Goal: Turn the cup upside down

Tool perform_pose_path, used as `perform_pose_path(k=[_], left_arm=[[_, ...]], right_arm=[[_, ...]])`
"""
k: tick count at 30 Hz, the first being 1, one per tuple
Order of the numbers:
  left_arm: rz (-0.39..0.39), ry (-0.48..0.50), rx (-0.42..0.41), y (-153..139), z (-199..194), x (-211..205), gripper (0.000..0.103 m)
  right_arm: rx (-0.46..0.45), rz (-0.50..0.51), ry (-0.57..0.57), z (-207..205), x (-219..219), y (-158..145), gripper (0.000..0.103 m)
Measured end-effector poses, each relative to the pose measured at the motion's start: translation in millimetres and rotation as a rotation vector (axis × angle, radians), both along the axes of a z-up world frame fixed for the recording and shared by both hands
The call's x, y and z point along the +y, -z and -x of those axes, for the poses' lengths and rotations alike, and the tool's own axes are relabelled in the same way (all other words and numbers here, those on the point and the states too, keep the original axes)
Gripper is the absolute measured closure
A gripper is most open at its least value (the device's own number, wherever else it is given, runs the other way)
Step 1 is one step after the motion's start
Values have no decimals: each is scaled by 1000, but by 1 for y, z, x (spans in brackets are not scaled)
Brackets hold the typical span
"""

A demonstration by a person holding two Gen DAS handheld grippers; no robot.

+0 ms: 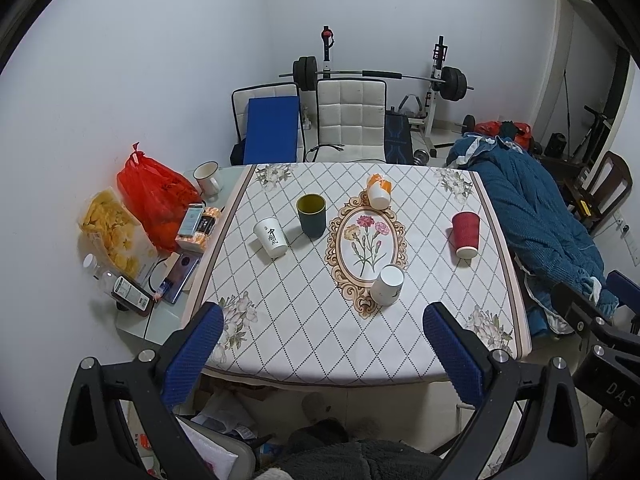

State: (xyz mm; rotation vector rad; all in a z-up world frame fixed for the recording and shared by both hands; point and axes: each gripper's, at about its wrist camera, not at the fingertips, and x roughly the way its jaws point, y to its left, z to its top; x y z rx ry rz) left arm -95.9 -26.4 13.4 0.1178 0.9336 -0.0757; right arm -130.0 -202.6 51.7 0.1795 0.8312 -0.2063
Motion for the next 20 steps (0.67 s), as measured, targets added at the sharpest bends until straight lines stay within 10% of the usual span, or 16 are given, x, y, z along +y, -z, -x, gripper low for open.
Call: perform_pose_path(k=[20], left_arm=[[2,-4,1,1,1,2,1]], right_arm=[[-1,1,-3,3,3,1,4]])
